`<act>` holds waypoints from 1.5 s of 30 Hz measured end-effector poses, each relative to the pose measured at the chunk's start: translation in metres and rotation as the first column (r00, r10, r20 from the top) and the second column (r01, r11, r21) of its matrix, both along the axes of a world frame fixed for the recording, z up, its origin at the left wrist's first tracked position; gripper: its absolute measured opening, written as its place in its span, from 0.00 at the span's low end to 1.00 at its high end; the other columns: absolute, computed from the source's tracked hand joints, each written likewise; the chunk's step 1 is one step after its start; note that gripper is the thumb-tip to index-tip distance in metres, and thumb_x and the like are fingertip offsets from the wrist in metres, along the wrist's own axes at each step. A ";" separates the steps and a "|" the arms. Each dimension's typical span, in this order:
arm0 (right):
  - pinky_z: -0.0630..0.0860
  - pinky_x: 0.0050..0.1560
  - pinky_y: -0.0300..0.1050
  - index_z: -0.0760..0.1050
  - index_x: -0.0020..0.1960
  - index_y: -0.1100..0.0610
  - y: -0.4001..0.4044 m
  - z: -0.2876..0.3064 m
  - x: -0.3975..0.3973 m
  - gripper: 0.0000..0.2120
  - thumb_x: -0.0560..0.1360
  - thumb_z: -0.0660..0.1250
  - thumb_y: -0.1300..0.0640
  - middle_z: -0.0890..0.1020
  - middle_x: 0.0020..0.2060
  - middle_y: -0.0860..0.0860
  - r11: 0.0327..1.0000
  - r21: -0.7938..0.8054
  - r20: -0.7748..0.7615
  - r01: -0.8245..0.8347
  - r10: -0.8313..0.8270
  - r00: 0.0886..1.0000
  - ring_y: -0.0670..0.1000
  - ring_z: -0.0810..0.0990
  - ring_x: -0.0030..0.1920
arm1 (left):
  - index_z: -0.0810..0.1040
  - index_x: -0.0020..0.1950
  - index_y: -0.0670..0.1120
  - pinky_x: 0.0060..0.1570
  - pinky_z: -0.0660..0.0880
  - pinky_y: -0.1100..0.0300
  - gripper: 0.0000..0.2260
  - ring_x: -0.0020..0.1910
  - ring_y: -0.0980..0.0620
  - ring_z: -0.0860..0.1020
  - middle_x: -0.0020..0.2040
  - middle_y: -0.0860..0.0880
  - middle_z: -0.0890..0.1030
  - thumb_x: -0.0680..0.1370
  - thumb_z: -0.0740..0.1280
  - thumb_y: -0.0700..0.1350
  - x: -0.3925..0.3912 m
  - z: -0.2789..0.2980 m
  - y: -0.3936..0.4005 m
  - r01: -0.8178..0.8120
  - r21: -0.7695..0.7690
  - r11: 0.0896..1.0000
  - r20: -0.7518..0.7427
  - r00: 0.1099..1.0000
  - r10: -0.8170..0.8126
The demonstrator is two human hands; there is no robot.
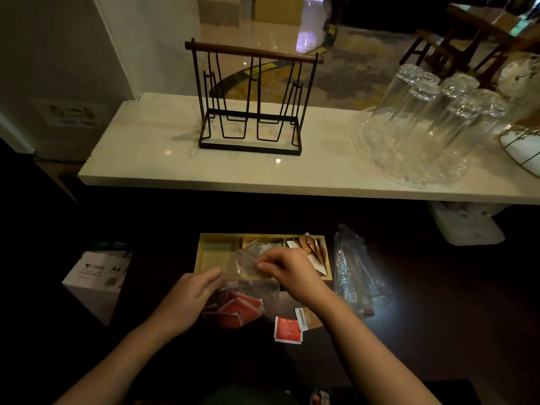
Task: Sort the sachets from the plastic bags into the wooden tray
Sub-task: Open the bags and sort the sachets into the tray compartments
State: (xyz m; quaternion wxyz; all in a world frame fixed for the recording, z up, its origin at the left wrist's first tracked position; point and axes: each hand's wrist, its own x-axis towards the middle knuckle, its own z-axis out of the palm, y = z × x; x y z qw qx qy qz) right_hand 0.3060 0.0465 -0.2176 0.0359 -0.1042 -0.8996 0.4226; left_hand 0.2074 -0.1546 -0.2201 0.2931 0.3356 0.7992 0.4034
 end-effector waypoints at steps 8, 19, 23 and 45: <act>0.75 0.39 0.30 0.80 0.53 0.65 -0.014 0.002 0.001 0.08 0.74 0.66 0.69 0.81 0.38 0.45 0.927 -0.369 0.322 -0.058 0.187 0.928 0.35 0.79 0.35 | 0.77 0.42 0.55 0.39 0.72 0.62 0.10 0.39 0.59 0.80 0.40 0.55 0.82 0.79 0.61 0.44 -0.004 -0.030 -0.012 -0.140 -0.068 0.988 0.002 0.990 0.140; 0.78 0.49 0.43 0.78 0.52 0.60 -0.042 -0.025 -0.004 0.09 0.75 0.65 0.67 0.81 0.44 0.51 0.747 -0.582 0.486 0.320 0.005 0.874 0.48 0.80 0.46 | 0.74 0.42 0.48 0.34 0.76 0.60 0.05 0.39 0.50 0.79 0.41 0.47 0.79 0.78 0.63 0.45 0.040 -0.016 0.006 -0.274 -0.091 0.957 0.136 0.949 0.285; 0.78 0.42 0.37 0.78 0.53 0.63 -0.052 -0.023 -0.006 0.08 0.75 0.65 0.67 0.82 0.45 0.53 0.788 -0.536 0.439 0.304 -0.048 0.897 0.46 0.79 0.44 | 0.73 0.40 0.47 0.33 0.78 0.60 0.07 0.38 0.49 0.80 0.40 0.45 0.80 0.77 0.64 0.46 0.045 -0.015 0.014 -0.341 -0.088 0.936 0.254 0.901 0.352; 0.76 0.43 0.43 0.82 0.39 0.52 -0.058 -0.027 -0.005 0.05 0.72 0.72 0.61 0.83 0.36 0.50 0.539 -0.750 0.448 0.382 -0.010 0.894 0.48 0.80 0.39 | 0.74 0.46 0.42 0.26 0.78 0.57 0.07 0.35 0.49 0.79 0.44 0.42 0.78 0.80 0.59 0.43 0.036 -0.013 0.009 -0.390 -0.104 0.915 0.467 0.793 0.391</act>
